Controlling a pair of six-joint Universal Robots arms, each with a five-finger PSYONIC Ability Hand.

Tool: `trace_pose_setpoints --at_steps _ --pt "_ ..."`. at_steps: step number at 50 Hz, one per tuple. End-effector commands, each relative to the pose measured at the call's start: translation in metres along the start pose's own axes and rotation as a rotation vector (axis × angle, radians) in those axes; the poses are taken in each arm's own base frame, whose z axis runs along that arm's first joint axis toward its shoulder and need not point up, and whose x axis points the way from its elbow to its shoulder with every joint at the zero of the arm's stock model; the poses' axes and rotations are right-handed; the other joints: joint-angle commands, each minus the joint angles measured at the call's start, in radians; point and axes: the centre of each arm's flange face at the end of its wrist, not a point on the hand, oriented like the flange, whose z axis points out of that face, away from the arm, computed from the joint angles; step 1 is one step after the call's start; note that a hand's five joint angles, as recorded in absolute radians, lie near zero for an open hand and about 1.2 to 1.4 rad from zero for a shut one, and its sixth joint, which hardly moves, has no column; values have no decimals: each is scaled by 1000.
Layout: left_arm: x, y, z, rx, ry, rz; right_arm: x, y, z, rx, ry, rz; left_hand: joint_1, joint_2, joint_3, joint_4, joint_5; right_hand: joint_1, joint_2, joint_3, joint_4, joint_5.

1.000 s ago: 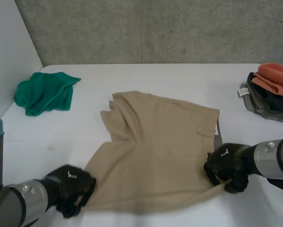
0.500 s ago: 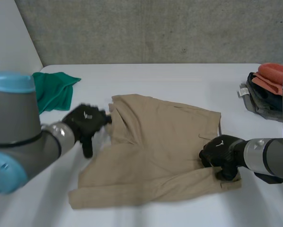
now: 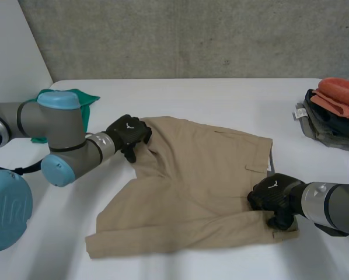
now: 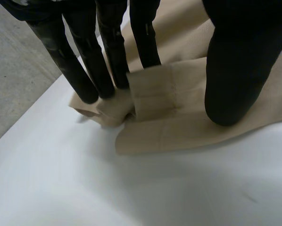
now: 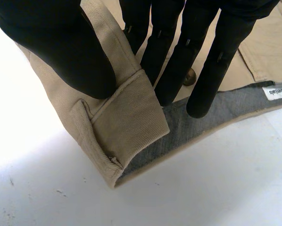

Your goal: Fold the laundry.

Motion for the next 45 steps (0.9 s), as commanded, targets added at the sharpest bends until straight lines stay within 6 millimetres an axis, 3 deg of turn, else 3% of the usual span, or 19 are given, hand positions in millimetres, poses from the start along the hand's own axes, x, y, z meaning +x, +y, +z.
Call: trace_pose_setpoints --at_steps 1,11,20,29,33,36,45 --pt "4 4 4 -7 -21 22 2 0 -2 3 9 10 726 735 744 745 747 291 221 209 198 206" --pt "-12 2 -17 -99 -198 56 0 0 -4 6 9 12 727 736 744 745 748 291 221 209 198 206" --pt "-30 9 -27 -66 -270 96 -2 -2 -4 13 8 5 727 736 744 745 748 291 221 209 198 206" --pt "-47 -2 -38 -8 -310 -21 -6 -3 -3 16 0 5 727 736 744 745 748 291 221 209 198 206" --pt "-43 -6 -42 16 -294 -118 -7 -3 -3 15 -3 2 689 698 707 708 710 291 221 209 198 206" --pt "-38 -4 -42 15 -272 -144 -7 -3 -3 14 -2 5 393 402 410 411 414 291 221 209 198 206" --pt "-30 13 -41 -46 -234 -44 -9 -2 -2 9 -6 9 381 390 398 399 402 291 221 209 198 206"
